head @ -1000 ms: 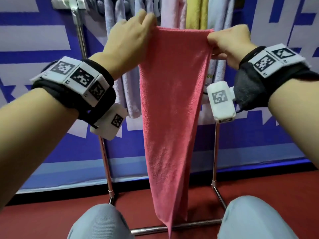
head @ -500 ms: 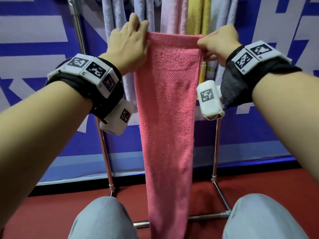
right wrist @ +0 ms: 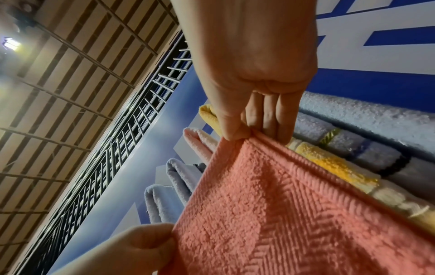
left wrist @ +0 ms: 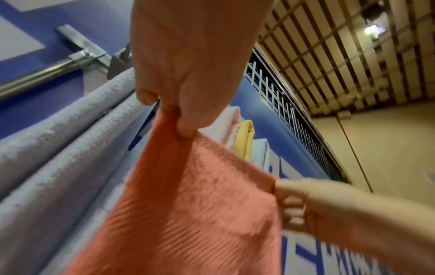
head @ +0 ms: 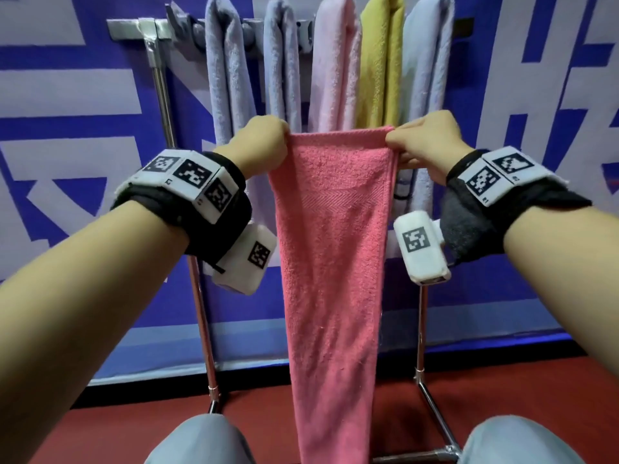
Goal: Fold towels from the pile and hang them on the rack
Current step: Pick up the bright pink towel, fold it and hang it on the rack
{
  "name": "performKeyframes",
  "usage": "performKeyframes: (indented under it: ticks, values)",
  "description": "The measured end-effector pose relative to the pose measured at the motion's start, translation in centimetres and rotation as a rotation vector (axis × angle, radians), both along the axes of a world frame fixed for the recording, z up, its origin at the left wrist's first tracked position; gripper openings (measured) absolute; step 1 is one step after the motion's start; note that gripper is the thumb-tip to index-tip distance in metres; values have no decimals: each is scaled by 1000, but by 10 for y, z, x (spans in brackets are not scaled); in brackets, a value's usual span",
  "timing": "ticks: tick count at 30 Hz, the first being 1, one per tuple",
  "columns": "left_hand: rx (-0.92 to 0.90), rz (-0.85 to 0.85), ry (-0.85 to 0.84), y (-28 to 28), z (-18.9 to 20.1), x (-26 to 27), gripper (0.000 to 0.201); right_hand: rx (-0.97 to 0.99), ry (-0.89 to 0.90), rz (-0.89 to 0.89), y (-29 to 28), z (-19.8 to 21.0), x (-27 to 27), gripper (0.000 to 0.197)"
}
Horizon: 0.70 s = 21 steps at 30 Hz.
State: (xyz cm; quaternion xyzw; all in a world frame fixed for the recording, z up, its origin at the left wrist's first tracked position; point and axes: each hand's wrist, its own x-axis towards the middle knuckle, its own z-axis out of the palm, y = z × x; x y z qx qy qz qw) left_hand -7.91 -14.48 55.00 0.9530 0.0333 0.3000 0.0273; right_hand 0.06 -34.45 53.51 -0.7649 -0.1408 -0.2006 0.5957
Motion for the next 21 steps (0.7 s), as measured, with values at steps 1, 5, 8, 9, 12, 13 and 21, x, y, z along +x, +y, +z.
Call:
performKeyframes:
  ticks: [1, 5, 8, 9, 12, 13, 21]
  values:
    - [-22, -6, 38, 0, 1, 0, 24, 2, 14, 7, 0, -2, -1, 7]
    - [-128, -32, 149, 0, 1, -7, 17, -19, 49, 27, 0, -5, -10, 14]
    - [-247, -31, 252, -1, -4, -10, 22, -30, 87, 83, 1, -3, -15, 19]
    - [-296, -41, 273, -1, -6, -9, 20, -18, 97, 100, 1, -2, -17, 20]
    - [-480, -108, 289, 1, -12, -6, 14, 48, 114, 168, 0, -3, -18, 20]
    - [-497, -132, 298, 2, -13, -6, 16, 81, 122, 200, 0, -4, -19, 19]
    - [-242, -44, 118, -7, -28, 2, 26, 58, 132, 587, 3, -23, -29, 23]
